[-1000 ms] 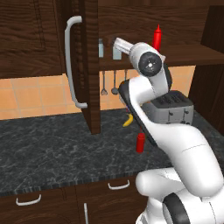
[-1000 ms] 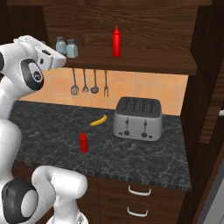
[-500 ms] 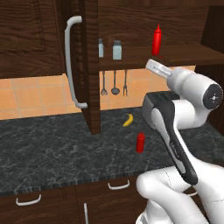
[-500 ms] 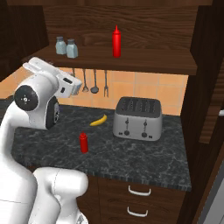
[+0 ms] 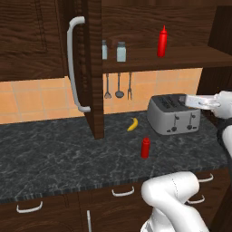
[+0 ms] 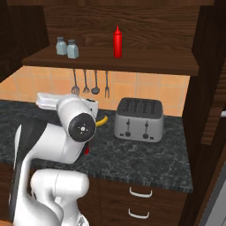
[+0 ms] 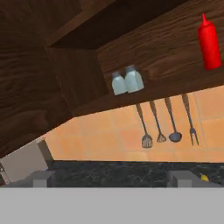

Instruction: Put the shaker and condiment bottle from the counter next to their counterparts in the cabinet.

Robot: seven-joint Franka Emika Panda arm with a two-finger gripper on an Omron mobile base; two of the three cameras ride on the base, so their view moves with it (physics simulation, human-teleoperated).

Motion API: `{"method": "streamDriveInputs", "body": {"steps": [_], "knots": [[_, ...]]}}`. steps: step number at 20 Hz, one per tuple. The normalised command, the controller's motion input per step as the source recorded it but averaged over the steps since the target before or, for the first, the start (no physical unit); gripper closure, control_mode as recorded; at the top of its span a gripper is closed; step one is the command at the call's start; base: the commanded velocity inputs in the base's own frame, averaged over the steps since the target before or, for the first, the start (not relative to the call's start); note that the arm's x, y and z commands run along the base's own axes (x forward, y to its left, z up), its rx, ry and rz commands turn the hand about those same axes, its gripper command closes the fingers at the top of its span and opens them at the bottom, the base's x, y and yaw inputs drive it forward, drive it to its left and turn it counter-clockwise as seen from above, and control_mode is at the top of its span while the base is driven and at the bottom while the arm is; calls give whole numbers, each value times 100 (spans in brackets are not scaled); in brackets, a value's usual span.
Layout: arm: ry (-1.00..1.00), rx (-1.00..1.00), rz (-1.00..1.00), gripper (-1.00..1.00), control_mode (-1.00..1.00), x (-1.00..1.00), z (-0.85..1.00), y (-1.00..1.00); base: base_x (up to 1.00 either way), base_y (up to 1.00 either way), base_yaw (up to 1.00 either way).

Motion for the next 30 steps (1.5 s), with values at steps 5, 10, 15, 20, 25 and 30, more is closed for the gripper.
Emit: {"method": "streamDriveInputs", "body": {"steps": [5, 10, 15, 20, 25, 30], "knots": [[-8, -28, 27, -100, -100, -44, -82, 11, 0, 0, 0], [-7, -15, 25, -100, -100, -22, -90, 31, 0, 0, 0], [-3, -1, 8, -100, -100, 23, -86, 19, 0, 0, 0], [-6, 2, -4, -100, -100, 46, -46, -27, 0, 0, 0], [-8, 5, 0, -100, -100, 0, -28, -21, 0, 0, 0], [-7, 0, 12, -100, -100, -5, -13, 0, 0, 0, 0]]}}
